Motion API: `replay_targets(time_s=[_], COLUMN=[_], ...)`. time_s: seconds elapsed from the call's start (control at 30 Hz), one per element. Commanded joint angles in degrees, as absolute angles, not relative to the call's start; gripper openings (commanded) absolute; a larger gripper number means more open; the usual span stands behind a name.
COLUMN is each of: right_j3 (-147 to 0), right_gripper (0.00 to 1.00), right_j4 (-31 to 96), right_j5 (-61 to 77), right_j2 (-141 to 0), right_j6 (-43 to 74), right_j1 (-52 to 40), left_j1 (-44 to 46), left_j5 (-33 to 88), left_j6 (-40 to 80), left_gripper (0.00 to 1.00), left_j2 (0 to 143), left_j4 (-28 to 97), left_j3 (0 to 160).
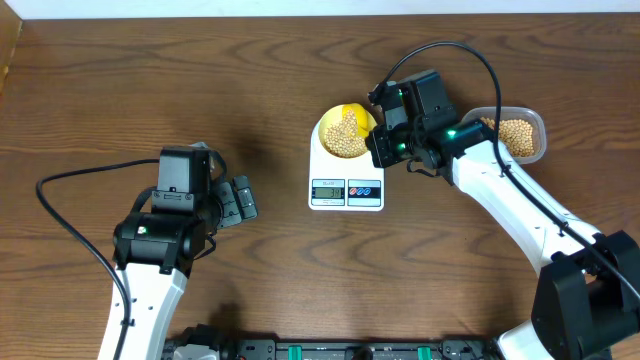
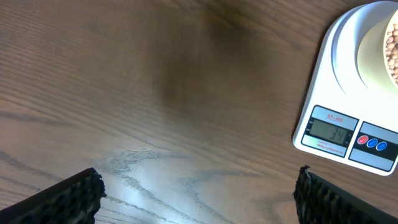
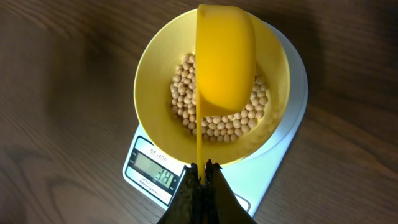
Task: Scoop item into bowl and weigh 50g on scale
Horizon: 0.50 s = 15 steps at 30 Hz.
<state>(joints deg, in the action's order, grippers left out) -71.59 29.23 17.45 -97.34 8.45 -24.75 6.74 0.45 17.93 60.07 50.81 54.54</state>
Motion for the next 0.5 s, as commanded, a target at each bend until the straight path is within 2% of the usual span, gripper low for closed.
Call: replay_targets(time_s=[0.0, 0.47], right_j3=[-73.2, -73.2], right_gripper=[0.01, 0.01], right_j4=[28.9, 29.1], right_j5=[17.0, 17.0], right_j2=[-96.1, -96.1], right_j6=[7.5, 3.9], right_j1=[-25.0, -25.0], left_j1=[6.4, 6.4], left_j5=[-0.5, -0.5], left_j6=[17.4, 17.4], left_gripper=[1.00, 1.00], left_j2=[60.2, 60.2], left_j4=[51.0, 51.0], left_j3=[54.5, 54.5])
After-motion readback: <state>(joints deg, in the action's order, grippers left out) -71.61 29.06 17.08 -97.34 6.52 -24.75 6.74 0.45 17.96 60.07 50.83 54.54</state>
